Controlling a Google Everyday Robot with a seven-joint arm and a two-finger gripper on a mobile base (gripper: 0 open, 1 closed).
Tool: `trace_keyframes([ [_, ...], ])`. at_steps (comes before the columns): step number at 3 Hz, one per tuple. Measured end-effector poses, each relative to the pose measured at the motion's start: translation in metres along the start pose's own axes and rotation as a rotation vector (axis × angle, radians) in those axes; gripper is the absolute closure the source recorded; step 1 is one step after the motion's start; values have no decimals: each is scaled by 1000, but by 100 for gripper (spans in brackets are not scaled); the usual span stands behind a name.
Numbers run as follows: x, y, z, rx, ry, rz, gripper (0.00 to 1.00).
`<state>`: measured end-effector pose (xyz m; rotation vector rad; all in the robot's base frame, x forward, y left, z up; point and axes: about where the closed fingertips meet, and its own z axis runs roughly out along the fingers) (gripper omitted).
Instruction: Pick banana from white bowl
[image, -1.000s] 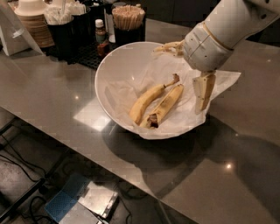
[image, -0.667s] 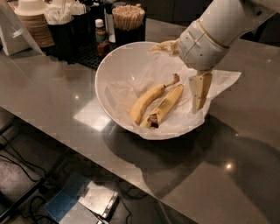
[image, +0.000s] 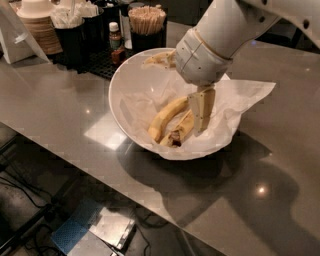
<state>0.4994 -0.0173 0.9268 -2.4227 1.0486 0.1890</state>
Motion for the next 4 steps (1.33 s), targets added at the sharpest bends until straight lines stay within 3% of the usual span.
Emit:
trace_keyframes([
  [1,8,14,36,-19,-91,79,12],
  [2,29,34,64,-42,-139,168,11],
  [3,30,34,63,-43,-140,171,10],
  [4,46,45,51,-57,-63,221,8],
])
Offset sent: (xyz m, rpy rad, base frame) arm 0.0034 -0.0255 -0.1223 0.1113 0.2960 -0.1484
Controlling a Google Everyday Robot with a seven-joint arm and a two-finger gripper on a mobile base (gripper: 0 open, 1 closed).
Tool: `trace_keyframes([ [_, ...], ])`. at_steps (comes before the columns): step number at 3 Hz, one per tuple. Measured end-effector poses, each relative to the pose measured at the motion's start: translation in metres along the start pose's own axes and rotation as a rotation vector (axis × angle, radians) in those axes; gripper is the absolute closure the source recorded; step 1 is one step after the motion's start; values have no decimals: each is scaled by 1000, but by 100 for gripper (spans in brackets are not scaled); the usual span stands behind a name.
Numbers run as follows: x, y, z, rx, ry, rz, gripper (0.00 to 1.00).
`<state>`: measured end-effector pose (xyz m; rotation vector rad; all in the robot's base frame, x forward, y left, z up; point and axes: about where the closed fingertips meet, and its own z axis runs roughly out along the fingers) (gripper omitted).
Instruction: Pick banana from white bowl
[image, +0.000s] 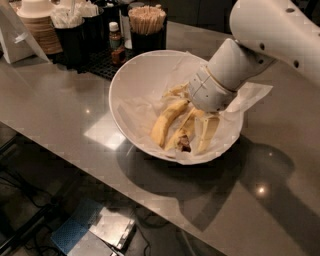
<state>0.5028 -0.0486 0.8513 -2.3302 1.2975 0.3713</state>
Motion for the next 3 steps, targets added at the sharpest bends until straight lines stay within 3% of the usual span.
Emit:
trace_keyframes([
  [2,-11,0,-60,29,195,6,9],
  [3,-19,-11,-70,33,215,-19,28],
])
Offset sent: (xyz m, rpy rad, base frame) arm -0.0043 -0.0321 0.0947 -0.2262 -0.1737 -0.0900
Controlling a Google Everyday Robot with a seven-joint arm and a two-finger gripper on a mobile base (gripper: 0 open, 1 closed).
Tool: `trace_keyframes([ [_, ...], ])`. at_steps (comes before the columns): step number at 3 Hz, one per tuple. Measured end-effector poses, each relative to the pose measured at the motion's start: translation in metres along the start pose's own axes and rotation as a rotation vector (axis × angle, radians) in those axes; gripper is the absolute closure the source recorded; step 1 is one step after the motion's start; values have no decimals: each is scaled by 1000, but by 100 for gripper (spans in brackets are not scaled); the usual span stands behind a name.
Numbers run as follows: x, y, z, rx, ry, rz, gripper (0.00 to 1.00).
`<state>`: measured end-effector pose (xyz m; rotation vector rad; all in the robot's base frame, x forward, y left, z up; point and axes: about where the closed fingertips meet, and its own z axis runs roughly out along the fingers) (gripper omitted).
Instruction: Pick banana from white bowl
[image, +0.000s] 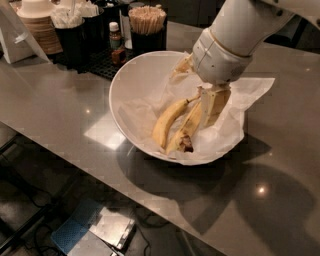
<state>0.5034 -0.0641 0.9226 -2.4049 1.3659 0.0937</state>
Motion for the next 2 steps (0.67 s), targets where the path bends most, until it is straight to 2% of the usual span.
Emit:
trace_keyframes([
  [1,-6,-9,1,-12,-7,-22,49],
  [2,-8,-11,8,-34,-19,-27,49],
])
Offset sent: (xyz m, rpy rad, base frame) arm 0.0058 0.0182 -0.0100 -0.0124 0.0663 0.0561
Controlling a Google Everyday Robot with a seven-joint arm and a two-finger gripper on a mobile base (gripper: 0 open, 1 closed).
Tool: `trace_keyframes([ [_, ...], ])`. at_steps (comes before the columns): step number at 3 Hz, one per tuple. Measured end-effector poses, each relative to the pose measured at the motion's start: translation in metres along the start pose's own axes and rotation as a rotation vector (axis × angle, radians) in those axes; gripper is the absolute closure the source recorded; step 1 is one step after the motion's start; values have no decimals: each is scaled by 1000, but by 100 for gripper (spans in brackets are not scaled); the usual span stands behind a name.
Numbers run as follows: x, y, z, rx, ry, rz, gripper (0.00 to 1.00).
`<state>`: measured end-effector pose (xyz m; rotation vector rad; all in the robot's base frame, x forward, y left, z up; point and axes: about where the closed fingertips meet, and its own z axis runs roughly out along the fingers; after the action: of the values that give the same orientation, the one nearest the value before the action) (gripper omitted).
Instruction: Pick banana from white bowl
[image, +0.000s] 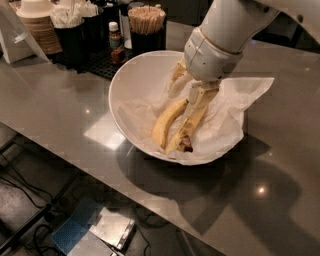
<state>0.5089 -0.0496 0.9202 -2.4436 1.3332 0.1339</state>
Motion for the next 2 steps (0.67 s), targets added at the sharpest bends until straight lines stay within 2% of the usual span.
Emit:
trace_keyframes([
  [1,2,5,15,-40,-18,11,35],
  [2,2,8,29,-73,-33,10,38],
])
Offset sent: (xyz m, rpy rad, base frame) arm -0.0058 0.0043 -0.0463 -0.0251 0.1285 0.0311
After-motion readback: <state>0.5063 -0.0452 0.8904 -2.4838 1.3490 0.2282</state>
